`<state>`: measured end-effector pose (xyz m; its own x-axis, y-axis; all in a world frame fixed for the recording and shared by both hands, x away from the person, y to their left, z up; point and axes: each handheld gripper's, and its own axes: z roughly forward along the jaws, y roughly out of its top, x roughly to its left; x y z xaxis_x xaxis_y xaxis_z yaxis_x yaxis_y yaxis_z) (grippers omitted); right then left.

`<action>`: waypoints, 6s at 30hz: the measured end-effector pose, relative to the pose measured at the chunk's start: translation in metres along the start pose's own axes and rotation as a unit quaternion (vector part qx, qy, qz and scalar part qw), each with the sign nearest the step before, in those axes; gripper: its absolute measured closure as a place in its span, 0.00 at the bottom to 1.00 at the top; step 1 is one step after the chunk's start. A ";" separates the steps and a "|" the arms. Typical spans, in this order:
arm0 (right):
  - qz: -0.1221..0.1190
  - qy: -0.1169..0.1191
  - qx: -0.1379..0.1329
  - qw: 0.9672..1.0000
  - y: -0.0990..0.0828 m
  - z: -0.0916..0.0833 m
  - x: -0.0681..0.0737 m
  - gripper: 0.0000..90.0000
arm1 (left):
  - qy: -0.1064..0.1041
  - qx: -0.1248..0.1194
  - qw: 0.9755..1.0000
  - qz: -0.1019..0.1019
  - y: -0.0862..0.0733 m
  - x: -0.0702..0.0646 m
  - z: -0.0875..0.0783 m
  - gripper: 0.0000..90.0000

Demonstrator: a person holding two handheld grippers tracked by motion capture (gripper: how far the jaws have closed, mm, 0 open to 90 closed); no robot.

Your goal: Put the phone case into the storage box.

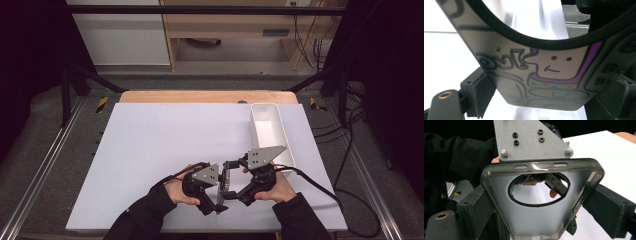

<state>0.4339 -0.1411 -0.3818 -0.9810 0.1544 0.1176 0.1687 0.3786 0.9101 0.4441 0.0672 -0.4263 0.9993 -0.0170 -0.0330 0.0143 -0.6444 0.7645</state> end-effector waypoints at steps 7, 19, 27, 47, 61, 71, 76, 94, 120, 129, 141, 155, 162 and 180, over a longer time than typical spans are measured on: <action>0.000 0.001 -0.002 1.000 0.000 0.000 0.000 0.14 | 0.004 0.006 1.000 0.003 -0.001 -0.002 0.000 0.09; 0.001 -0.011 -0.013 1.000 0.005 -0.010 0.000 0.14 | 0.022 0.000 1.000 -0.008 -0.004 -0.001 -0.012 0.03; 0.005 -0.022 -0.018 1.000 0.007 -0.016 -0.001 0.14 | 0.050 -0.021 0.998 -0.033 -0.018 0.000 -0.033 0.03; 0.022 -0.085 -0.027 0.996 0.009 -0.035 -0.004 0.14 | 0.143 -0.092 0.979 -0.115 -0.049 0.000 -0.077 0.02; 0.044 -0.139 -0.039 0.988 0.014 -0.051 -0.008 0.14 | 0.220 -0.136 0.950 -0.174 -0.080 -0.003 -0.111 0.02; 0.058 -0.169 -0.043 0.983 0.020 -0.058 -0.010 0.14 | 0.266 -0.150 0.929 -0.207 -0.107 -0.007 -0.128 0.01; 0.059 -0.181 -0.044 0.981 0.025 -0.060 -0.011 0.14 | 0.282 -0.158 0.921 -0.219 -0.118 -0.010 -0.136 0.01; 0.086 -0.250 -0.046 0.963 0.046 -0.065 -0.020 0.14 | 0.324 -0.149 0.905 -0.230 -0.139 -0.006 -0.147 0.01; 0.108 -0.340 -0.066 0.932 0.074 -0.085 -0.035 0.14 | 0.332 -0.145 0.901 -0.240 -0.150 -0.003 -0.152 0.01; 0.115 -0.371 -0.067 0.919 0.079 -0.093 -0.043 0.14 | 0.331 -0.143 0.902 -0.238 -0.150 -0.003 -0.151 0.01; 0.130 -0.416 -0.061 0.898 0.080 -0.100 -0.063 0.13 | 0.330 -0.142 0.903 -0.237 -0.150 -0.002 -0.150 0.01; 0.152 -0.468 -0.053 0.869 0.084 -0.103 -0.091 0.13 | 0.328 -0.140 0.904 -0.235 -0.151 -0.001 -0.149 0.01; 0.158 -0.482 -0.044 0.861 0.086 -0.100 -0.104 0.13 | 0.327 -0.137 0.905 -0.233 -0.151 0.000 -0.148 0.01; 0.192 -0.521 -0.030 0.831 0.077 -0.085 -0.141 0.13 | 0.325 -0.135 0.907 -0.231 -0.151 0.001 -0.146 0.01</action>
<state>0.5770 -0.2108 -0.2943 -0.2336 0.9720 0.0241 0.4152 0.0773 0.9064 0.4477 0.2762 -0.4473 0.6926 0.7178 -0.0716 0.3577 -0.2554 0.8982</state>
